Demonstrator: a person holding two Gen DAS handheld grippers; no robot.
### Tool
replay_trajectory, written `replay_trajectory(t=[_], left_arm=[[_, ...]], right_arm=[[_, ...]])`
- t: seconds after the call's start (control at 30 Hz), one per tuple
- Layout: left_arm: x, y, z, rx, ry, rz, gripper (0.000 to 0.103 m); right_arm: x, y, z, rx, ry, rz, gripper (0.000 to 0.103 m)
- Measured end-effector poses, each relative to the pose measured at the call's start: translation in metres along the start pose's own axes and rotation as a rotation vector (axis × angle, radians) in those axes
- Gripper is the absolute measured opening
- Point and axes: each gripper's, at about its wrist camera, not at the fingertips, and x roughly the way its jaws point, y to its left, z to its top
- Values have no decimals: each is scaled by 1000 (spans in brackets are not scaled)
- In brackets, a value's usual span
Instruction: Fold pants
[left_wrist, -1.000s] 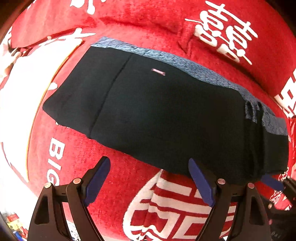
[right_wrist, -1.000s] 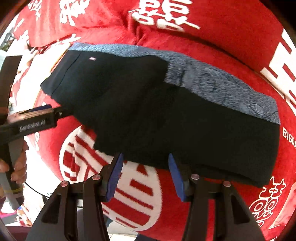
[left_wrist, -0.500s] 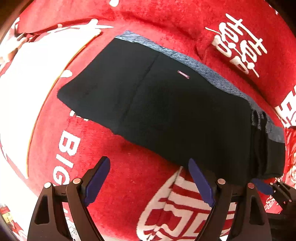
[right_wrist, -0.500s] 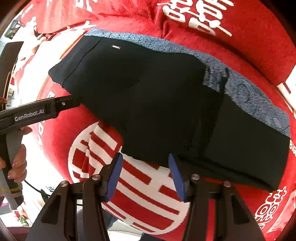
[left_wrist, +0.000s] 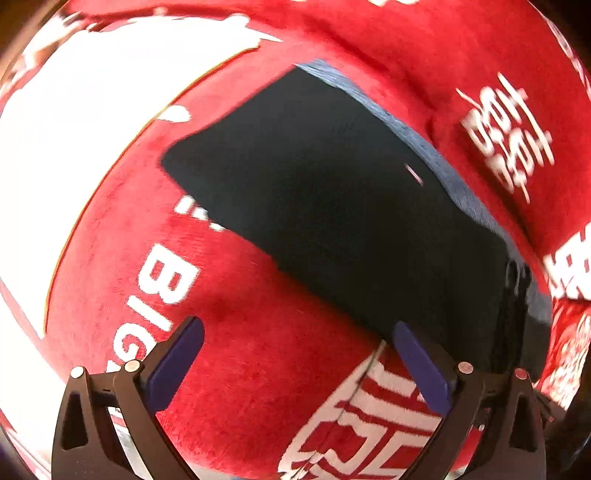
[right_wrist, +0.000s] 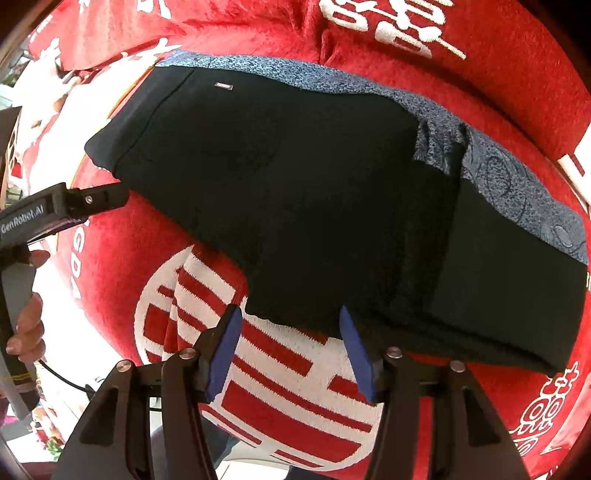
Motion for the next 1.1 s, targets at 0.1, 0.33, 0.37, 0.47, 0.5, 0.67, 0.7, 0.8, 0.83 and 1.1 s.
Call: replay_trajectory(t=[0.1, 0.33, 0.37, 0.47, 0.5, 0.67, 0.7, 0.8, 0.83, 1.1], left_arm=[[-1, 19, 8, -69, -17, -6, 103], [3, 42, 22, -162, -10, -44, 103], [1, 42, 24, -164, -18, -63, 103], [-2, 41, 30, -181, -47, -152, 103], [-2, 40, 32, -190, -59, -195, 103], [10, 37, 44, -251, -80, -309, 103], [13, 39, 44, -272, -79, -336, 103], [17, 43, 45, -305, -81, -376, 103], [17, 45, 45, -310, -86, -392, 103], [25, 43, 49, -314, -91, -478, 103]], right_arm=[[1, -1, 1, -6, 5, -1, 60], [5, -1, 3, -15, 9, -2, 61], [5, -1, 3, -17, 11, -2, 61], [6, -2, 4, -23, 12, -3, 62], [7, -2, 5, -24, 12, -3, 62], [8, 0, 4, -31, 12, -9, 62], [9, 1, 4, -34, 12, -11, 62], [12, 4, 2, -36, 9, -13, 62], [12, 4, 1, -36, 8, -12, 63], [18, 8, -2, -42, 8, -20, 66]])
